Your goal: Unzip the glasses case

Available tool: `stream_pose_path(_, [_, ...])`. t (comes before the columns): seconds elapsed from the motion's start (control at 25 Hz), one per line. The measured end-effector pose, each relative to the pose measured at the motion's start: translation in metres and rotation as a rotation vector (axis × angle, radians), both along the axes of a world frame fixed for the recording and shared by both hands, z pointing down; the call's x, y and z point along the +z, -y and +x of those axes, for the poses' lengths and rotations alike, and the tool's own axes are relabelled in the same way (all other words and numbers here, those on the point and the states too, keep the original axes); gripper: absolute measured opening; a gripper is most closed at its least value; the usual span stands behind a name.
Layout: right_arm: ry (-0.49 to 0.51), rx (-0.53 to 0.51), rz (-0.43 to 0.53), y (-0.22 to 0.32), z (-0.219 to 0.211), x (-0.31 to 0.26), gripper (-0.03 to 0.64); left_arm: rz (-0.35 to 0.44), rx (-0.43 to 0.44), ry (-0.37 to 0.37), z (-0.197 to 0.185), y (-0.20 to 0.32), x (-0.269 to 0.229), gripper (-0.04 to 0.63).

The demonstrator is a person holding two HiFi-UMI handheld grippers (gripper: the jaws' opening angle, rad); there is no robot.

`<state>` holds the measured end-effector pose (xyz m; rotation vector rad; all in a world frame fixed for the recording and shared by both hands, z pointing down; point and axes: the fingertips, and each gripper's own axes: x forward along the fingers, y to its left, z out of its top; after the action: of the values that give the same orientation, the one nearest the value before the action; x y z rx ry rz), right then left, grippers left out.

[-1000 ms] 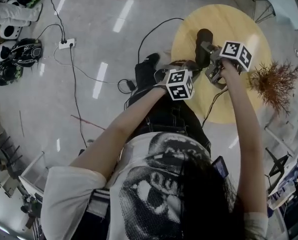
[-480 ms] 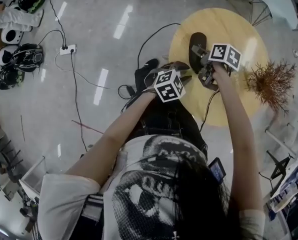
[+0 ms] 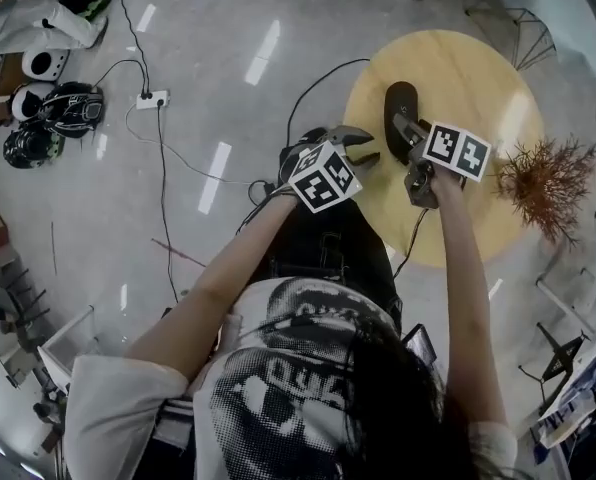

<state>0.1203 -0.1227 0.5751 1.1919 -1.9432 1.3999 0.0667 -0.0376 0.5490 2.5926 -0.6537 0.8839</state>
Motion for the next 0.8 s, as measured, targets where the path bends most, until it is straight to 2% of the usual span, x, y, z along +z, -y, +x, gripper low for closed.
stream_pose_path(0.2, [0.097,0.056,0.115,-0.010,0.000,-0.018,0.282,0.004,0.012,0.002,-0.007,-0.001,-0.016,0.118])
stream_pose_path(0.48, [0.150,0.087,0.254,-0.051,-0.003,-0.047,0.229,-0.004,0.003,-0.020,-0.021,-0.006,-0.045,0.114])
stream_pose_path(0.64, [0.140,0.071,0.346,-0.073,-0.007,-0.067,0.209,-0.053,-0.003,-0.058,-0.029,-0.009,-0.056,0.110])
stream_pose_path(0.8, [0.081,0.047,0.405,-0.088,-0.002,-0.077,0.195,-0.101,0.006,-0.108,-0.028,-0.013,-0.061,0.105])
